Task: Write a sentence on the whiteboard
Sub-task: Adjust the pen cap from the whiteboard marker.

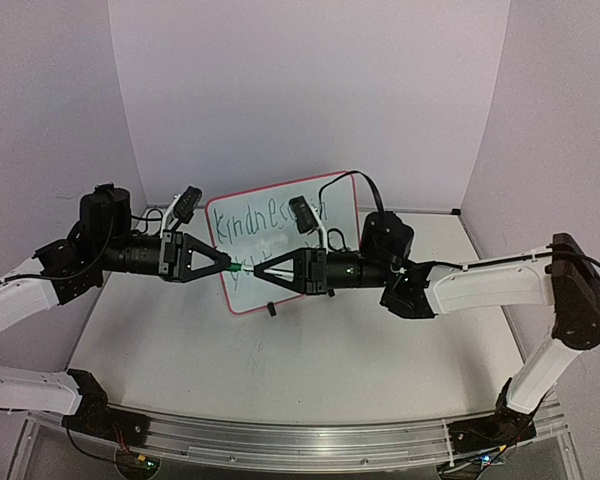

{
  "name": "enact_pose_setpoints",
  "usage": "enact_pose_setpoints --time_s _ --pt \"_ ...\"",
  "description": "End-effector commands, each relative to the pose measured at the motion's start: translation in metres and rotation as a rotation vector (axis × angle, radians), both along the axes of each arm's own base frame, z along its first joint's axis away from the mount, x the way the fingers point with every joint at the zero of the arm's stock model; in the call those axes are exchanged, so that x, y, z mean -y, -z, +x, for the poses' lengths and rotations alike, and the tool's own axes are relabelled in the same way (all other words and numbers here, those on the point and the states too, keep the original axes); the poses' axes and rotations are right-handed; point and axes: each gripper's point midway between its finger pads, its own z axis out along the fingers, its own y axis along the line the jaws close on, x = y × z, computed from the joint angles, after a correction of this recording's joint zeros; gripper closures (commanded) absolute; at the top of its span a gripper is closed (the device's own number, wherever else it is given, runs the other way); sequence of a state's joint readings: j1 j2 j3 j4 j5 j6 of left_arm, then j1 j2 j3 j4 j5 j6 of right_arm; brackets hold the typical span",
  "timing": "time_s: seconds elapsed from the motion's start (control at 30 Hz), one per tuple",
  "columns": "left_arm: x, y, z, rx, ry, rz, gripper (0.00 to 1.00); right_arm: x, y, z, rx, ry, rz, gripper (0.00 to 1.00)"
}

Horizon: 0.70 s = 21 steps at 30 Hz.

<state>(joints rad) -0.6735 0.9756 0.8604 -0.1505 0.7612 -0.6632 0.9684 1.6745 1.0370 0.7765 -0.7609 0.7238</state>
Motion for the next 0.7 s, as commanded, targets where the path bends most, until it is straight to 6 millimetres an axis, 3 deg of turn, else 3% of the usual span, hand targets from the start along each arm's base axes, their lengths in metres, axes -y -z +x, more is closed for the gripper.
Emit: enact_pose_setpoints --time_s 0.0,0.1,0.67 --pt "0.002 -0.012 -0.007 0.033 0.041 -0.045 0.84 -0.003 -0.016 0.009 0.012 0.007 0.050 1.00" --pt "0.002 -0.012 -0.007 0.036 0.041 -0.045 1.00 -0.003 -0.014 0.011 0.004 0.008 0.045 1.00" --pt "0.019 -0.011 -0.019 0.065 0.119 -0.062 1.00 -0.029 -0.015 0.009 -0.036 -0.065 0.087 1.00"
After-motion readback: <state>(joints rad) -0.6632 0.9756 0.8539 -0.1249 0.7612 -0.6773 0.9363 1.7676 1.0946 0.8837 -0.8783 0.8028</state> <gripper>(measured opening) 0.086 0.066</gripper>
